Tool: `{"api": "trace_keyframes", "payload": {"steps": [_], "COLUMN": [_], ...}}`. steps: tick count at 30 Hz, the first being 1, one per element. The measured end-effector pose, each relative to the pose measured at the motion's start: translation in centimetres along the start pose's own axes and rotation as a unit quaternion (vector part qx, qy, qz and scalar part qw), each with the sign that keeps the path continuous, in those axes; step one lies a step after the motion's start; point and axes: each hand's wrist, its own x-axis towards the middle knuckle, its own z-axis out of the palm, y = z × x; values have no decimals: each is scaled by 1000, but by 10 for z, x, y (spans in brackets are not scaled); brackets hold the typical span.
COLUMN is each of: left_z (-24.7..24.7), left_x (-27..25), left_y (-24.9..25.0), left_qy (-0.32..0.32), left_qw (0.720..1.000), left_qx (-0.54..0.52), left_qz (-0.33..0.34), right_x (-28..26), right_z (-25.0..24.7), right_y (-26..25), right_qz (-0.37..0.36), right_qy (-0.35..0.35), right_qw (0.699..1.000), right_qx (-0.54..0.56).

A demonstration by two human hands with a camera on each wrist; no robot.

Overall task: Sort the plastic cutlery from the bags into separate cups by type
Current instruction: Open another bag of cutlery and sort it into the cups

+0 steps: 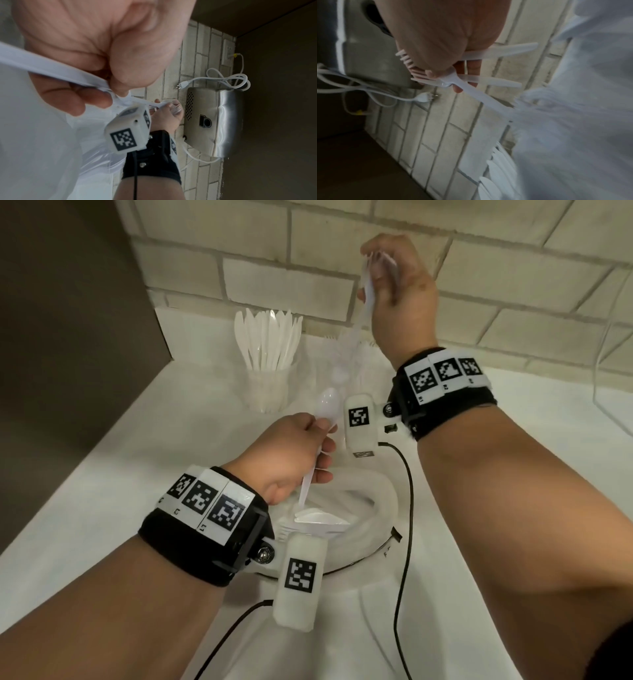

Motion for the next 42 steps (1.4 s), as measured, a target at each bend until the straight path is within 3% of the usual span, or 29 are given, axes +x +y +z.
{"api": "trace_keyframes", "payload": {"steps": [3,8,16,19,24,28,32,38,40,42], "left_z": [-2,-4,-7,-8,-10,-10,-8,-8,-8,-6], "left_x": [2,3,4,4,4,4,2,-3,-6,-9], "left_y": [-4,-7,-10,-13,-13,-13,-13,-11,-9,-7], "left_qy": [1,3,4,4,1,-2,-2,-7,-6,-2], "left_qw": [1000,1000,999,999,999,999,999,999,998,998], "left_qx": [-7,-24,-43,-50,-50,-50,-48,-50,-50,-38], "left_qz": [-6,-8,-3,-5,0,5,2,18,33,56], "right_x": [-8,-12,4,0,-20,-27,-38,-34,-40,-51], "right_z": [7,10,10,13,16,11,8,-16,-29,-41], "right_y": [10,24,13,19,49,59,62,13,-16,-41], "right_qz": [59,187,107,121,205,211,227,158,194,251], "right_qy": [-29,6,26,12,-27,-5,-113,-82,-161,-290], "right_qw": [996,974,986,986,972,971,967,984,967,924], "right_qx": [63,126,126,117,114,113,9,-33,-26,-17]}}
